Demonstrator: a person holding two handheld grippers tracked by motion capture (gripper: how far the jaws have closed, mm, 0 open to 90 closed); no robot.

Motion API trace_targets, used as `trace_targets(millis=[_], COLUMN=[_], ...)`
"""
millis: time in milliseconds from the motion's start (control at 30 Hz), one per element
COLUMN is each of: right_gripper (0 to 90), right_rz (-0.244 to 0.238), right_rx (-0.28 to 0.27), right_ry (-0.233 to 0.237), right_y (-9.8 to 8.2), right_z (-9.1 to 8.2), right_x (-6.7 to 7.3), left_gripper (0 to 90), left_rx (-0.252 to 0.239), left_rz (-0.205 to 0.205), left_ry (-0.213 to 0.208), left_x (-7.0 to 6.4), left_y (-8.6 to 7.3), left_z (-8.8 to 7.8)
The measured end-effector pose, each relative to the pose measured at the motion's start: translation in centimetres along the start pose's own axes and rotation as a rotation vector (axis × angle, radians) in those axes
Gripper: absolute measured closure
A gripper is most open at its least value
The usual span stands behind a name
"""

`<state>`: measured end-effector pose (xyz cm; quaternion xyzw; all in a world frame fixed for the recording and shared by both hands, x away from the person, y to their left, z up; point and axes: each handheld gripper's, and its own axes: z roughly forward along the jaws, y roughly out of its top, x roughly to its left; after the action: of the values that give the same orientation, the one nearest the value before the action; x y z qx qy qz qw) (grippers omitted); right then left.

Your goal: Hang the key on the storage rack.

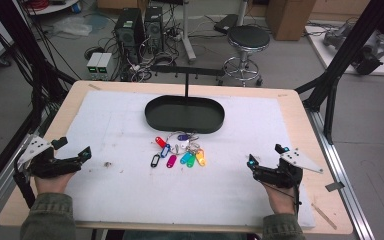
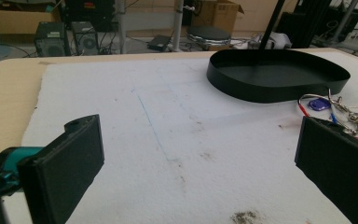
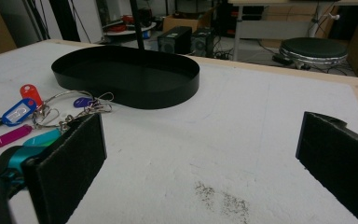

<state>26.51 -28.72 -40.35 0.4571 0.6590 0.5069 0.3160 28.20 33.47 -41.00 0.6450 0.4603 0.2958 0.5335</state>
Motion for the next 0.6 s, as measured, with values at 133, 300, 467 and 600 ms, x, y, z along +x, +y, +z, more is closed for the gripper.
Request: trace_targets(millis=[133, 300, 467, 600], right_gripper=[0.5, 0.5, 0.5, 0.5], right_rz=[-0.005, -0.001, 0.000, -0.011], right_rx=[0.003, 0.001, 0.009, 0.021], right_ry=[-0.001, -0.001, -0.004, -0.010], right_y=[-0.02, -0.03, -0.07, -0.11], right_z=[0.05, 0.01, 0.13, 0.25], right_x=[-0.04, -0.04, -0.04, 0.19], left_gripper=[1.7, 1.7, 1.7, 1.7], left_rx=[0.000, -0.001, 0.001, 0.003], left_rz=[0.000, 0.001, 0.001, 0.005], left_ry=[0.000, -0.001, 0.000, -0.001], left_x=[-0.04, -0.08, -0.11, -0.13], left_y=[0.00, -0.02, -0.03, -0.03], left_z=[0.03, 0.07, 0.08, 0.06])
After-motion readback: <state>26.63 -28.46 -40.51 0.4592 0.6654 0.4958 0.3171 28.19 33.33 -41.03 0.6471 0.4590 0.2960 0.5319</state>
